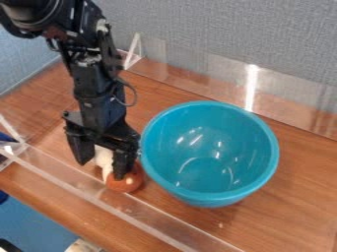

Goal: Put the mushroom in the blue bowl

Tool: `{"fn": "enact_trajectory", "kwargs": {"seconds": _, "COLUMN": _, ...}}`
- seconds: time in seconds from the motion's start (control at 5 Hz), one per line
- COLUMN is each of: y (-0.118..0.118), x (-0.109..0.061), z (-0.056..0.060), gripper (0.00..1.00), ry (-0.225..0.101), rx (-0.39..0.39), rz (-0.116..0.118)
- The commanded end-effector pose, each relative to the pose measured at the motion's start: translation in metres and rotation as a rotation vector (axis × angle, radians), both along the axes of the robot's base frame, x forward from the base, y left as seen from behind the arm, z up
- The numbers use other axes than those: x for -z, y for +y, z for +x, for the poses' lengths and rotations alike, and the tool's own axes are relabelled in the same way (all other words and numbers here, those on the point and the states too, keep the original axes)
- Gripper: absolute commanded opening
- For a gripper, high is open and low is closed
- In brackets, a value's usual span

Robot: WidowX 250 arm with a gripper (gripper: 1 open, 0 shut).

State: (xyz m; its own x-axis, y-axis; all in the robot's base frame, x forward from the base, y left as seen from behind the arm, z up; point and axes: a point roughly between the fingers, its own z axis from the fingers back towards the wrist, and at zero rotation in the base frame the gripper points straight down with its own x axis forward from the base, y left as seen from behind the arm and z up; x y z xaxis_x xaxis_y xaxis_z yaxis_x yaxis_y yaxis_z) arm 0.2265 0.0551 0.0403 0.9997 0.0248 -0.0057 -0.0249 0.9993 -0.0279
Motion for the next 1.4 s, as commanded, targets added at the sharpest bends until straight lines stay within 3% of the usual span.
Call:
{"fn": "enact_trajectory", "kwargs": {"seconds": 0.0, "y": 0.001, "x": 0.01, "z": 0.009, "gripper": 1.0, "ry": -0.014, "rx": -0.028, "rz": 0.006}}
{"fn": "enact_trajectory", "kwargs": {"seconds": 0.2, "y": 0.002, "x": 0.02, "z": 0.015, "gripper": 1.0, "ry": -0.011, "rx": -0.039, "rz": 0.009}}
{"fn": "enact_trajectory", "kwargs": {"seconds": 0.6, "y": 0.01, "x": 0.025, "z": 0.01, "gripper": 1.0, "ry": -0.005, "rx": -0.057, "rz": 0.011}}
{"fn": "enact_trajectory", "kwargs": {"seconds": 1.2, "y": -0.009, "x": 0.035, "z": 0.024, "gripper": 1.0, "ry": 0.008, "rx": -0.119, "rz": 0.013}}
